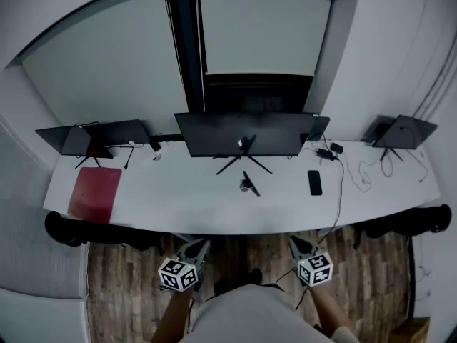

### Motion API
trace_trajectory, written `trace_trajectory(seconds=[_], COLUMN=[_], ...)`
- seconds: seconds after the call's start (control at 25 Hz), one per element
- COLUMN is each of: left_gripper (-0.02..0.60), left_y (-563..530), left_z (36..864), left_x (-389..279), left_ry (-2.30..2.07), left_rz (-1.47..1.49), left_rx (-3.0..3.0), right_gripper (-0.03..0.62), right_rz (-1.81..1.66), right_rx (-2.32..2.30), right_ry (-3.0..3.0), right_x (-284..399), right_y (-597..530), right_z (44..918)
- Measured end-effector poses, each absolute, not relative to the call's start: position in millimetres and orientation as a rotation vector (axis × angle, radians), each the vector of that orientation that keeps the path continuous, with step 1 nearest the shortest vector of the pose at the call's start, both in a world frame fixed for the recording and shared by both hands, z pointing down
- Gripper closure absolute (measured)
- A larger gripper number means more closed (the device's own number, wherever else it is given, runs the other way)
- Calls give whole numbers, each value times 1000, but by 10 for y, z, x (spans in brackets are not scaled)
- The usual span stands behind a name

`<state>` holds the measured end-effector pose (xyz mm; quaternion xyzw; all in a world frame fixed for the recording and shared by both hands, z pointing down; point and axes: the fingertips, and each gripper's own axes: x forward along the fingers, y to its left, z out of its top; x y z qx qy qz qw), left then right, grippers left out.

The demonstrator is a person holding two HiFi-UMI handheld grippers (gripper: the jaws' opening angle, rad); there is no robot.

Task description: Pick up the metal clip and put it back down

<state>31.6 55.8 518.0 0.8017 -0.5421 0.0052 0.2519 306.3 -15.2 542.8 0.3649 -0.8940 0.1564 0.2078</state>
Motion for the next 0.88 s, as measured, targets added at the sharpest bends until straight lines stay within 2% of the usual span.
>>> trace_trajectory(seconds=[0.88], left_gripper=[549], left_y=[511], left_z=[5133], left_x=[224], left_ry=[-1430], left_rz=[21], left_rx=[2216], right_gripper=[560], right_rz=[425], right_rx=[1122], right_ry=[-2516], right_x=[3011], right_y=[-108], right_z=[5229])
